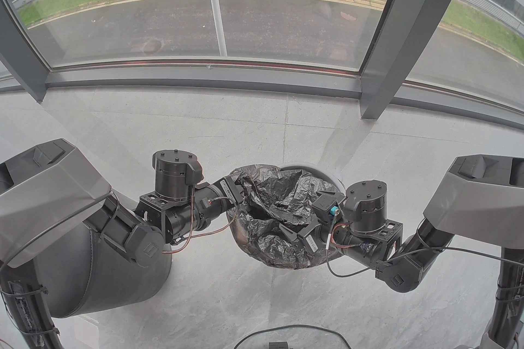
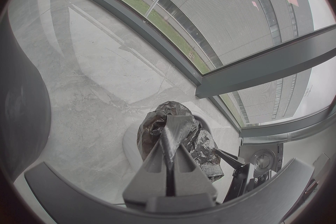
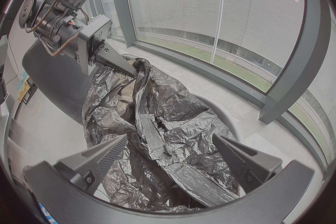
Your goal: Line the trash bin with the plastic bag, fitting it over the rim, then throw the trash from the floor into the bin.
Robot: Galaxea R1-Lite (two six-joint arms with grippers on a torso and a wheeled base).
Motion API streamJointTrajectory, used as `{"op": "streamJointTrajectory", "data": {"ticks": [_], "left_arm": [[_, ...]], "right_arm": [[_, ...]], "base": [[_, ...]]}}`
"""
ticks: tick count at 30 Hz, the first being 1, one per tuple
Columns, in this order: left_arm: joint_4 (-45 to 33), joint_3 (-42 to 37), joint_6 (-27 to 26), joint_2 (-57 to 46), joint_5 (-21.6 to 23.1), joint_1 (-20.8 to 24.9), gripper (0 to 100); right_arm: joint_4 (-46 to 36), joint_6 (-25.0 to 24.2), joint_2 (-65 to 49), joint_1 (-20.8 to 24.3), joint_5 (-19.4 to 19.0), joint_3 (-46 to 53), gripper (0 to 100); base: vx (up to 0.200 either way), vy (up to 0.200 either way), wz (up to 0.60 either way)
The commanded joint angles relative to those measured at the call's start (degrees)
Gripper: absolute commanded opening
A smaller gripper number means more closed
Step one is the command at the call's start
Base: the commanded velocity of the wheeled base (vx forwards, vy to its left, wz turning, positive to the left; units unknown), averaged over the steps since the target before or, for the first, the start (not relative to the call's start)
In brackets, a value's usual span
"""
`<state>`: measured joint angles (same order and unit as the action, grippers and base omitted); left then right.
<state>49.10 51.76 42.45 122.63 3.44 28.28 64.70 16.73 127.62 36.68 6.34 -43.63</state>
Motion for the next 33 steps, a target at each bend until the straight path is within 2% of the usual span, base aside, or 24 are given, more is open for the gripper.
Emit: {"op": "streamJointTrajectory", "data": {"ticks": [1, 31, 32, 33], "left_arm": [[0.03, 0.01, 0.0, 0.07, -0.01, 0.02, 0], [0.03, 0.01, 0.09, 0.16, -0.01, 0.02, 0], [0.03, 0.01, 0.09, 0.07, -0.01, 0.02, 0], [0.03, 0.01, 0.09, 0.07, -0.01, 0.02, 0]], "right_arm": [[0.26, -0.11, 1.4, -0.03, -0.01, 0.04, 100], [0.52, -0.11, 7.29, -0.82, 0.16, -4.71, 100], [0.52, -0.11, 7.38, -0.82, 0.16, -4.71, 0], [0.52, -0.11, 7.38, -0.82, 0.16, -4.8, 0]], "base": [[0.0, 0.0, 0.0], [0.0, 0.0, 0.0], [0.0, 0.0, 0.0], [0.0, 0.0, 0.0]]}}
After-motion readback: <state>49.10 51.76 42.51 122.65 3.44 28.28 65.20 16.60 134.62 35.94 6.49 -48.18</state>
